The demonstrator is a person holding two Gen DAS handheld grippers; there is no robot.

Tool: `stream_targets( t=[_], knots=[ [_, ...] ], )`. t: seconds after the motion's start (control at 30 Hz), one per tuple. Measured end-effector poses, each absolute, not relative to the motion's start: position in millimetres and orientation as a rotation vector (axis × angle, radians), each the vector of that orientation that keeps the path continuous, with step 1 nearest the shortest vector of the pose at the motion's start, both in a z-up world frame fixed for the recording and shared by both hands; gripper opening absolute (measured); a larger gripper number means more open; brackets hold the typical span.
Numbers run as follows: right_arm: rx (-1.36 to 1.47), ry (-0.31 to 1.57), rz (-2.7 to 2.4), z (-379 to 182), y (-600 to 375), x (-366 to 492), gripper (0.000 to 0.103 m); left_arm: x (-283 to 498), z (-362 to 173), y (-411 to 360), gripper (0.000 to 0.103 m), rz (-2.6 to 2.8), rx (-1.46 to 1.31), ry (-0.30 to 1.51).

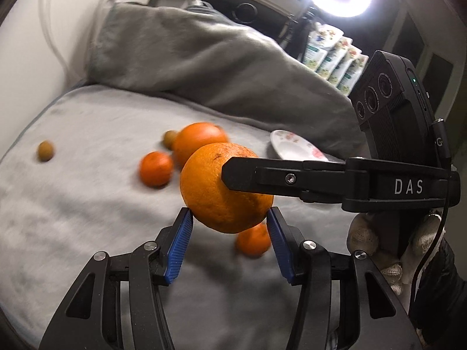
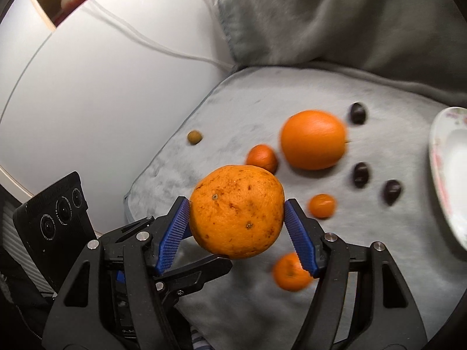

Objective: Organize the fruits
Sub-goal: 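Carry the large orange to the white floral plate and release it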

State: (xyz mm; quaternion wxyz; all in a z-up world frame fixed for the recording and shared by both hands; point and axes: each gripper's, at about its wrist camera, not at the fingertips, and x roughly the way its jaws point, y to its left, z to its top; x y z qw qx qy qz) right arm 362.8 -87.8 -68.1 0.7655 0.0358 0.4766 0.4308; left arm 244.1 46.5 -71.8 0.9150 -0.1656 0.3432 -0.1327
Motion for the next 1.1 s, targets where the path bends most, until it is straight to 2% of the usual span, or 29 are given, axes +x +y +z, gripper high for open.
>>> stream_targets(
  t=[0.53, 1.1],
  knots=[
    [0.187, 0.979, 0.781, -50, -202, 395, 0.07, 299, -58, -42, 0.052, -0.438, -0.252, 0.721],
    [0.302, 0.997, 0.666, -69, -277, 426, 0.07, 339, -68, -107, 0.052, -0.515, -0.204, 0.79]
  ],
)
